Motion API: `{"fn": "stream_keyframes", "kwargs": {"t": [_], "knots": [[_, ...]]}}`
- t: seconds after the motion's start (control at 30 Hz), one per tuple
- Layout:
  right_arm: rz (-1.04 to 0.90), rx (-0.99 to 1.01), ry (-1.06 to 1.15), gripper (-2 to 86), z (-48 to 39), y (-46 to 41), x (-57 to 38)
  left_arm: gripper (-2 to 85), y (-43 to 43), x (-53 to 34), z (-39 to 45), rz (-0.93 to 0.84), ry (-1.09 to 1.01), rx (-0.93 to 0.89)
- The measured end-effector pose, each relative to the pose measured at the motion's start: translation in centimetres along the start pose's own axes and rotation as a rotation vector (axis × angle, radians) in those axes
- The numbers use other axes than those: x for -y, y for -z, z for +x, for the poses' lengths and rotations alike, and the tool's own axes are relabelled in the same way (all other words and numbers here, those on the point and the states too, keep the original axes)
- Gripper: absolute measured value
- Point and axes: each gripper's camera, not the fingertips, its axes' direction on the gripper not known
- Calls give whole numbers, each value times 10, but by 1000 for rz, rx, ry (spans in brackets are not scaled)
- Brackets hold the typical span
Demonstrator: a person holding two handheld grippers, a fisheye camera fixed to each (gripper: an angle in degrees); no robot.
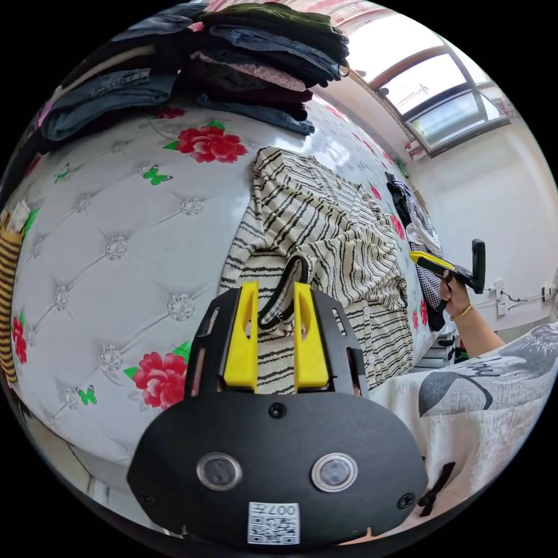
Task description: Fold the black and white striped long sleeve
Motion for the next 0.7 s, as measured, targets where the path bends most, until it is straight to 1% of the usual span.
{"fn": "stream_keyframes", "kwargs": {"t": [0.1,0.17,0.23,0.3,0.37,0.4,0.47,0.53,0.63,0.7], "knots": [[-92,-53,2,9,4,-19,-2,106,-24,22,9,-66,-48,26],[-190,-114,7,3,2,-40,-3,93,-39,32,13,-121,-64,40],[-210,-188,14,1,2,-44,-9,17,-52,40,20,-167,-64,96],[-187,-216,-15,-1,10,-34,-16,1,-52,43,28,-166,-85,83],[-172,-319,-109,-1,33,-17,-28,-5,-51,41,35,-158,-83,67],[-163,-316,-134,-1,41,-13,-33,-7,-52,37,38,-164,-69,52],[-162,-213,-258,-1,75,0,-49,-8,-56,31,41,-166,-40,20],[-145,-188,-324,1,93,12,-57,-9,-59,23,36,-167,23,0],[-16,-97,-346,8,104,38,-54,-9,-55,18,28,-166,69,-27],[49,-33,-334,14,107,45,-42,-9,-51,18,27,-170,57,-28]]}}
